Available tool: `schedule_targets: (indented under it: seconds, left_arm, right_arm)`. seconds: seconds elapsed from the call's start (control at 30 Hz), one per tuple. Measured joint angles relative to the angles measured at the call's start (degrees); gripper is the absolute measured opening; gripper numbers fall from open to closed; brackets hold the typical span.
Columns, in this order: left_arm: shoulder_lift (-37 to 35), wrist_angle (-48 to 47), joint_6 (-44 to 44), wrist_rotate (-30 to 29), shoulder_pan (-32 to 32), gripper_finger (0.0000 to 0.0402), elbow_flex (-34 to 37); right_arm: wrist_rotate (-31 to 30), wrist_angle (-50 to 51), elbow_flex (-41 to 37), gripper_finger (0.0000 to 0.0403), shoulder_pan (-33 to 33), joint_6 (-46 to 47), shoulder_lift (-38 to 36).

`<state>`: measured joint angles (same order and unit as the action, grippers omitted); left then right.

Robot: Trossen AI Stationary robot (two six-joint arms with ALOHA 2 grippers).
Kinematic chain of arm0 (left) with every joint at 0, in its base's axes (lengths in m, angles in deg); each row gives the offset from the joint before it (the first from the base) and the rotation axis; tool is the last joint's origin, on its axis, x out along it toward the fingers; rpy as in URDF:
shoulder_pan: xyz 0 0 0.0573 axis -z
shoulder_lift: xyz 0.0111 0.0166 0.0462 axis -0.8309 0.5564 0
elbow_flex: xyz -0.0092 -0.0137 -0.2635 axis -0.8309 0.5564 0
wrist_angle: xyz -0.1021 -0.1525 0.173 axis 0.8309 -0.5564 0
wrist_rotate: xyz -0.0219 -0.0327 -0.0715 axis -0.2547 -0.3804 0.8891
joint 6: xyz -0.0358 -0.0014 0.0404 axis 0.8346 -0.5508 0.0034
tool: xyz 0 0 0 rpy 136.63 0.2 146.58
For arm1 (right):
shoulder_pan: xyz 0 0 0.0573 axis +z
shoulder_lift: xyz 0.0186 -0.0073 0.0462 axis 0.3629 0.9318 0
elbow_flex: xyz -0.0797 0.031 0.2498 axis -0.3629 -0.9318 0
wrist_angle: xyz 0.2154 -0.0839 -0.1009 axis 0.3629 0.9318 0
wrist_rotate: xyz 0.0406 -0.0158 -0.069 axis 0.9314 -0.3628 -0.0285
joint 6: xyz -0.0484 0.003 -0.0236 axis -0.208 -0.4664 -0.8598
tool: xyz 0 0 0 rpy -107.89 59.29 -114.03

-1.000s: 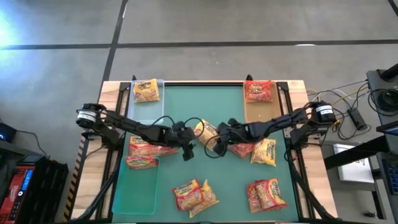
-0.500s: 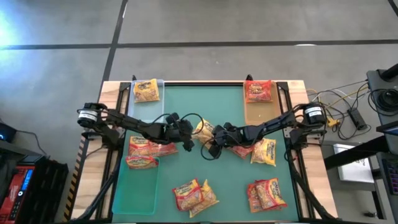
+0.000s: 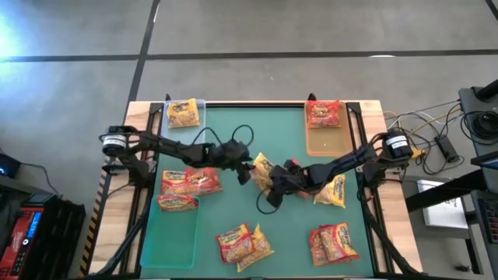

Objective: Sort Maruchan noodles
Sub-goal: Put the yellow noddle pack into the transparent bin

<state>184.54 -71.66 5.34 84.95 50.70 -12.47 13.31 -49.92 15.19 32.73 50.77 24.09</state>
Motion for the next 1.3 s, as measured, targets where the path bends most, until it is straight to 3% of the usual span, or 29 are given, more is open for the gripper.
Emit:
schedule_targets:
  seconds: [0.2, 0.47, 0.93, 1.13, 1.3]
  left_arm:
    - [4.47, 5.59, 7.43, 9.69, -2.63, 0.0153, 0.07]
    - [6.23, 8.78, 13.67, 15.42, -2.80, 0.0153, 0.09]
    - [9.14, 11.26, 25.28, 13.81, -2.80, 0.0153, -0.65]
    - [10.03, 11.52, 25.77, 14.09, -2.82, 0.0150, -1.95]
    - [10.23, 11.67, 24.13, 14.16, -2.82, 0.0124, -2.26]
  right_arm:
    - [0.37, 1.45, -0.79, 0.0137, 1.47, 0.01, 0.48]
    - [-1.85, 0.97, -2.10, 0.0137, 1.47, -0.68, 0.37]
    - [-6.15, -1.60, -2.47, 0.0137, 1.44, -4.38, 0.37]
    - [-6.67, -3.03, -2.48, 0.0137, 1.43, -6.21, 0.37]
    - [-6.67, -2.77, -2.49, 0.0137, 1.45, -6.66, 0.37]
